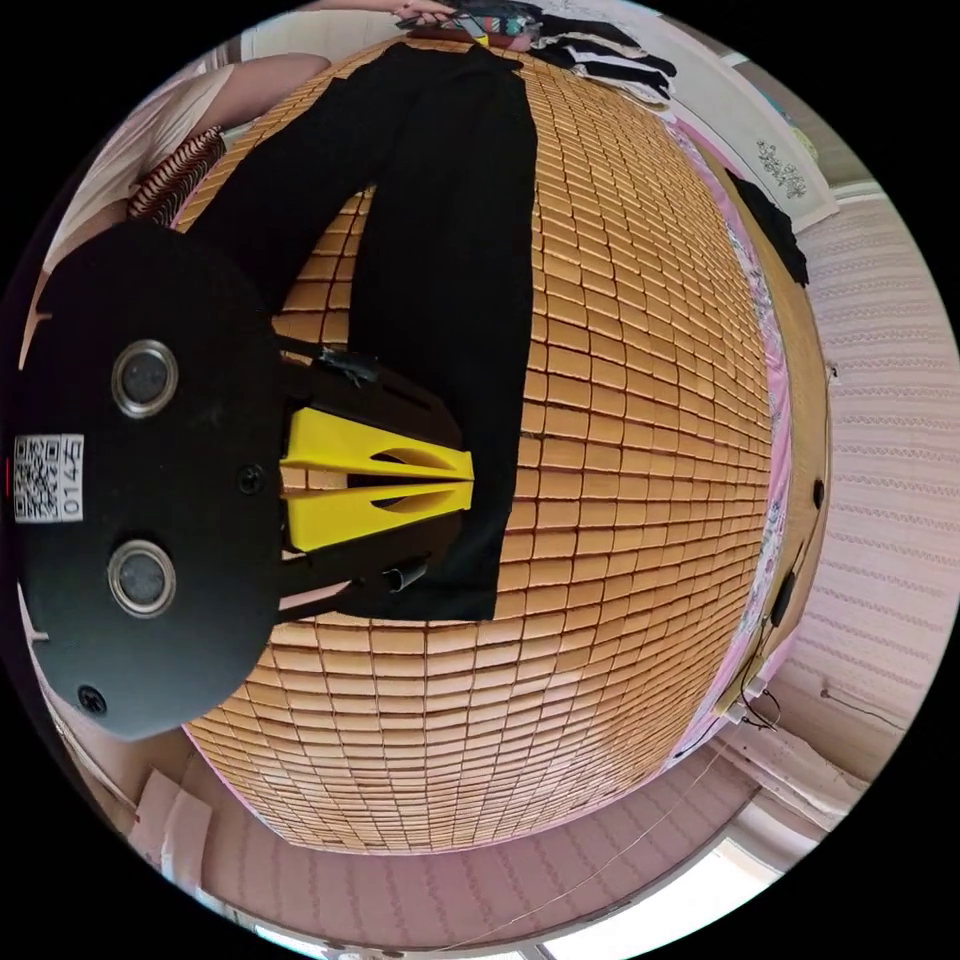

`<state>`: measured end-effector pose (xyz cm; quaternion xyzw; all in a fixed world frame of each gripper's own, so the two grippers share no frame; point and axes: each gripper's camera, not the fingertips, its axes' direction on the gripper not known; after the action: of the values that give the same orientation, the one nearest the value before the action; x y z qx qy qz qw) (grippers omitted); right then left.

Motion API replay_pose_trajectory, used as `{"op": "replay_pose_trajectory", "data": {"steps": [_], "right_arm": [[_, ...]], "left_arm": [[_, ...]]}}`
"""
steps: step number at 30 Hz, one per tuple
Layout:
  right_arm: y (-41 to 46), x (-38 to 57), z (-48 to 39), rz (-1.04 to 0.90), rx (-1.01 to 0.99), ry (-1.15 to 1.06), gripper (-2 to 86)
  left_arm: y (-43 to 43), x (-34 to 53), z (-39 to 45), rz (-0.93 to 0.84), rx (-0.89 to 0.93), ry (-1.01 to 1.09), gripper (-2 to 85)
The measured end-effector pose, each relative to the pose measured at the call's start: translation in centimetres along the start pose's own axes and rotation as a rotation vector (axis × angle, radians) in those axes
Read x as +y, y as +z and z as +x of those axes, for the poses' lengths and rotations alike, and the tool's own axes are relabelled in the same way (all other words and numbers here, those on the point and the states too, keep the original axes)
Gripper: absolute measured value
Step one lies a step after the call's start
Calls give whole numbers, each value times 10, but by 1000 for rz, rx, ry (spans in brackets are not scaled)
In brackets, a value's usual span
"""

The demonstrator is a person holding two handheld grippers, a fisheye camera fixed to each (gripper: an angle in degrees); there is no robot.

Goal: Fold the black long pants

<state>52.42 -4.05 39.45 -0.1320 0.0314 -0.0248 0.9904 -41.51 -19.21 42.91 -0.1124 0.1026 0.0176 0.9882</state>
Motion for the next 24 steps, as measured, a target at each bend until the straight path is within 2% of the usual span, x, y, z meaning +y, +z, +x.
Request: {"op": "replay_pose_trajectory", "data": {"steps": [3,6,8,12,15,17,19,21,24], "right_arm": [[-1,0,20,-25,-58,36,-7],[-18,25,52,71,-86,165,4],[-20,53,83,88,-128,309,54],[0,75,110,34,-210,425,108],[6,74,118,69,-213,464,91],[13,72,122,66,-239,467,30],[15,73,126,53,-301,451,18],[7,78,127,75,-319,411,13],[-22,96,132,166,-331,374,8]], "left_arm": [[-4,-1,47,6,-15,251,75],[-8,-5,116,-13,-34,561,67],[-8,-6,161,-22,-6,722,67],[16,-6,253,-64,132,980,81],[53,-9,293,-154,154,1052,85],[72,-12,307,-221,160,1055,83],[93,-12,318,-284,82,1071,57],[94,-10,321,-288,61,1088,12],[80,-9,317,-274,90,1109,-5]]}}
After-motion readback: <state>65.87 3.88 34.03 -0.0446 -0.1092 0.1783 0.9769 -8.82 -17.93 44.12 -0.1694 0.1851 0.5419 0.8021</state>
